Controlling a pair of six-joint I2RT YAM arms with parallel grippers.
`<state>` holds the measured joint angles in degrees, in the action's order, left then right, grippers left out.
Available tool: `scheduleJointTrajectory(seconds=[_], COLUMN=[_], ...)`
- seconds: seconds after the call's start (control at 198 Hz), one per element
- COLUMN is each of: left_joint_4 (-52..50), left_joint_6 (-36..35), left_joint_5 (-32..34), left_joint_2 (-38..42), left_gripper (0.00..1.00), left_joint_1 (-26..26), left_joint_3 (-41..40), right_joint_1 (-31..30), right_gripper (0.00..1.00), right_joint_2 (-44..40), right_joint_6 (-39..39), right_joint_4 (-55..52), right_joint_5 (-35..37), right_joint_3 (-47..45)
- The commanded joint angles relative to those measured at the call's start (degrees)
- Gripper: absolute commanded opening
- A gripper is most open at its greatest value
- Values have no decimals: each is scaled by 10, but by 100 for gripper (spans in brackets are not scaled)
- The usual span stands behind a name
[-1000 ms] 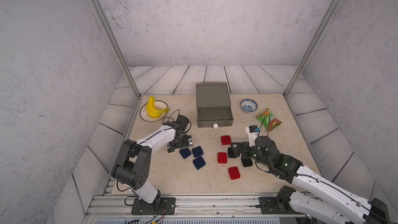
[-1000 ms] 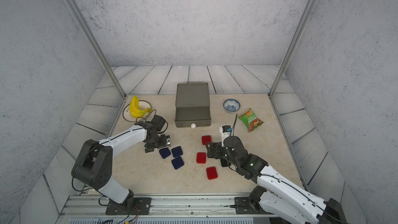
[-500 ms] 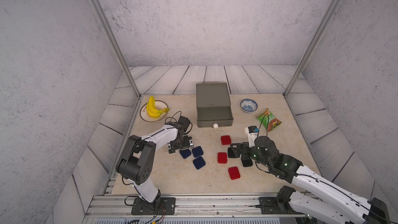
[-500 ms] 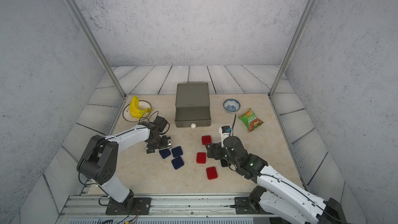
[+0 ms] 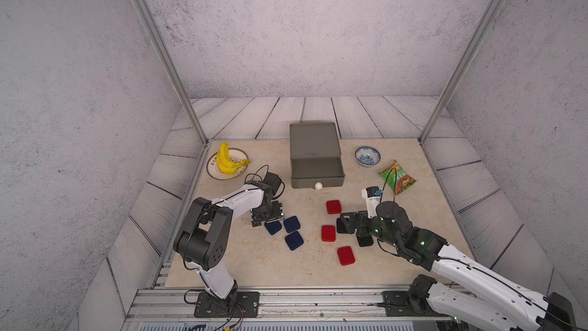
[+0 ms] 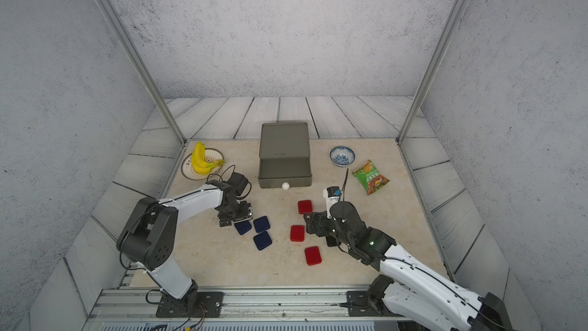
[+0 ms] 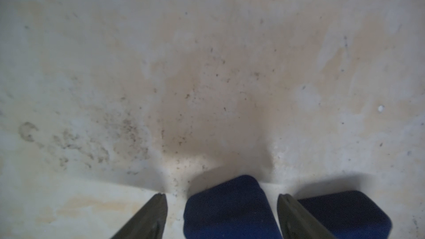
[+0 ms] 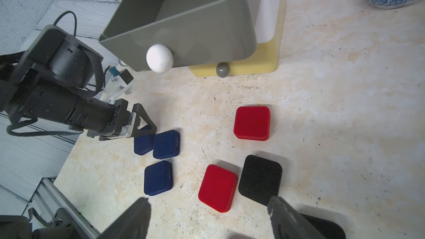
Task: Place the brooch boxes into the drawer by color
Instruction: Pick up the brooch box from the center of the board.
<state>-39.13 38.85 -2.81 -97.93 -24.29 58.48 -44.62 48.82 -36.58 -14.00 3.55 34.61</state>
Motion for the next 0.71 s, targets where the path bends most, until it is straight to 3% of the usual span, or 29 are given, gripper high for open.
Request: scheduleJointTrajectory(seconds=[0.0,0.217,0.348,0.459,0.509,0.61,0.701], left_joint_4=[-6,-4,0,2,1,-9,-26], left_joint_6=[-3,-4,-4,-5,-7,-13,-16], left_joint_5=[0,-4,-10,-12,-12,-20,-37], left_joint_2=[5,16,17,15,16,29,69], left_gripper=[81,80,60,57,49,45,35], left_joint_1=[-4,-4,-4,-4,-4,-4,-4], left_joint_3=[-14,-30,-33,-33,-31,-23,-1], right_joint_1=[-1,-1,-1,-1,-1,-1,-1], right_gripper=[86,86,86,86,86,86,85], right_joint_2=[-9,-7,-6,-6,-6,2,19], right_joint_6=[3,2,2,3,4,13,27], right_joint_4=[-9,-11,-14,-18,-19,-12,-12], right_joint_5=[1,-1,-1,0,1,-17,-48], right_joint_3=[-2,2,5,8,10,15,31])
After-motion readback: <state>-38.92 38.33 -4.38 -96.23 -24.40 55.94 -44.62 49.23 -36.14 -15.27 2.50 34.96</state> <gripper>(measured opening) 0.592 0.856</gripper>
